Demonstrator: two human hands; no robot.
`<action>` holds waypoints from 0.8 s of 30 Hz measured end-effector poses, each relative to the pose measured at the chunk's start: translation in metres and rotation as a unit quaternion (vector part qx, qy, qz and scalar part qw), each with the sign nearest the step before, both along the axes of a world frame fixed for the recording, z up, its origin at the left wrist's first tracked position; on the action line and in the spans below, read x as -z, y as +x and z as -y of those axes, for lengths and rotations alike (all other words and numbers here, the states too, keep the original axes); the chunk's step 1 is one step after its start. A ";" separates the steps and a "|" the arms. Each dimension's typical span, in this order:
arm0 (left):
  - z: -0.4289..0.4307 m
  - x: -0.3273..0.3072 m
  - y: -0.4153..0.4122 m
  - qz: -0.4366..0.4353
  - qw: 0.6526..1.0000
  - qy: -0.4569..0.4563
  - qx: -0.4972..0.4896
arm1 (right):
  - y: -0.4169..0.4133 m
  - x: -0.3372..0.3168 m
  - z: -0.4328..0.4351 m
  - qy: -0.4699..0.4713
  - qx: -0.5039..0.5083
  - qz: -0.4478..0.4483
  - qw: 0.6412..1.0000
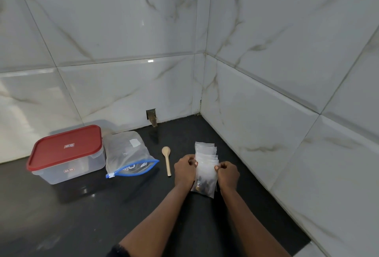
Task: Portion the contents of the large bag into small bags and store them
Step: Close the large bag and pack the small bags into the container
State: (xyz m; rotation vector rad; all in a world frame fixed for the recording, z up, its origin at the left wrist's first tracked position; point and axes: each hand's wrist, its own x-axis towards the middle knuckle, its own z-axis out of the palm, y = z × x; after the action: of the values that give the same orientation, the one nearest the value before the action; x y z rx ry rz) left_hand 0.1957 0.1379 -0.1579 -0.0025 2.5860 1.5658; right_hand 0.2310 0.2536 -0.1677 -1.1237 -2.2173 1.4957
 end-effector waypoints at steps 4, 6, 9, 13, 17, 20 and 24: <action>0.021 -0.019 -0.007 -0.054 0.998 0.021 -0.030 | -0.005 -0.002 0.004 0.046 0.011 0.010 0.999; 0.037 -0.032 -0.012 -0.090 0.994 0.018 -0.050 | -0.007 -0.006 0.011 0.112 0.035 -0.001 0.993; 0.060 -0.052 -0.022 -0.120 0.987 0.031 -0.098 | -0.011 -0.019 0.034 0.216 0.025 -0.070 0.974; 0.096 -0.067 -0.034 -0.140 0.972 0.037 -0.184 | -0.022 -0.027 0.097 0.335 -0.185 -0.192 0.903; 0.142 -0.068 -0.037 -0.147 0.957 0.031 -0.250 | -0.027 -0.025 0.165 0.406 -0.353 -0.239 0.808; 0.170 -0.062 -0.037 -0.138 0.949 0.029 -0.284 | -0.028 -0.021 0.200 0.459 -0.407 -0.217 0.760; 0.193 -0.052 -0.037 -0.107 0.941 0.051 -0.318 | -0.032 -0.014 0.221 0.511 -0.426 -0.182 0.724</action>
State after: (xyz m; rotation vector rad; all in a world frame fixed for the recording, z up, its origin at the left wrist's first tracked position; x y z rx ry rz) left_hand 0.1583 -0.0552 -0.1057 -0.7738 2.8322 1.9869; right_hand 0.1993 0.0321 -0.1538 0.5566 -2.6594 0.2887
